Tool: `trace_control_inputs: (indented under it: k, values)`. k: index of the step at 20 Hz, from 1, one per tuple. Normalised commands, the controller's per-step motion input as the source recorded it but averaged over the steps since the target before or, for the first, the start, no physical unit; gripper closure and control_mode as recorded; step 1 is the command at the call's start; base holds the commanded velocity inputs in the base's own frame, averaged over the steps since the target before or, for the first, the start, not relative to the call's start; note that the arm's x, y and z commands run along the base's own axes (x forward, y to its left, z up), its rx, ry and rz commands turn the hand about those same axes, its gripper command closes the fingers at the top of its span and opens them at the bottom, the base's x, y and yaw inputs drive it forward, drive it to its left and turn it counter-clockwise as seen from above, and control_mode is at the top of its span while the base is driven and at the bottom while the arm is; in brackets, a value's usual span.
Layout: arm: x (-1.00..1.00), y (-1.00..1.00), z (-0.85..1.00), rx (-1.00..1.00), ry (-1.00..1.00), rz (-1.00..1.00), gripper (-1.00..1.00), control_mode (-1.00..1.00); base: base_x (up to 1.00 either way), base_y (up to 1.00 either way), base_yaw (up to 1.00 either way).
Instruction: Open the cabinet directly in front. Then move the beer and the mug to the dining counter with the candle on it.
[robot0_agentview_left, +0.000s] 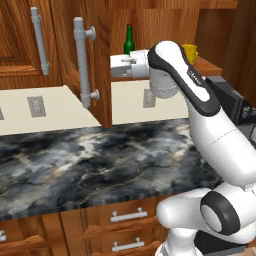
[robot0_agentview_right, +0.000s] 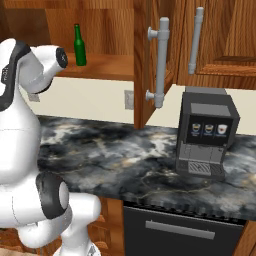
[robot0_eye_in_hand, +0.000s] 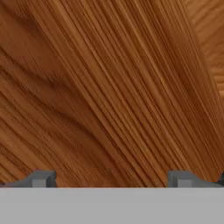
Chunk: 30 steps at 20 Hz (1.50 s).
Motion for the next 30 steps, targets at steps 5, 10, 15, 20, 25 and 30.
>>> trace_control_inputs:
  k: [5, 10, 15, 20, 25, 30]
  values:
    - [-0.01, 0.61, -0.06, 0.0, -0.03, 0.13, -1.0, -1.0, 0.0, 0.0, 0.0]
    - [-0.02, -0.01, 0.02, 0.0, 0.0, -0.08, -1.0, -1.0, 0.0, 0.0, 0.0]
    - [-0.47, -0.34, 0.16, 0.0, 0.0, -0.45, -1.0, -1.0, 0.0, 0.0, 0.0]
    - [-0.67, -0.41, 0.16, -0.02, 0.0, -0.56, -1.0, -1.0, 0.0, 0.0, 0.0]
    - [-0.51, -0.41, 0.03, -0.11, 0.02, -0.62, -1.0, -1.0, 0.0, 0.0, 0.0]
    - [-0.35, -0.54, 0.23, -0.12, 0.15, -0.55, -1.0, -1.0, 0.0, 0.0, 0.0]
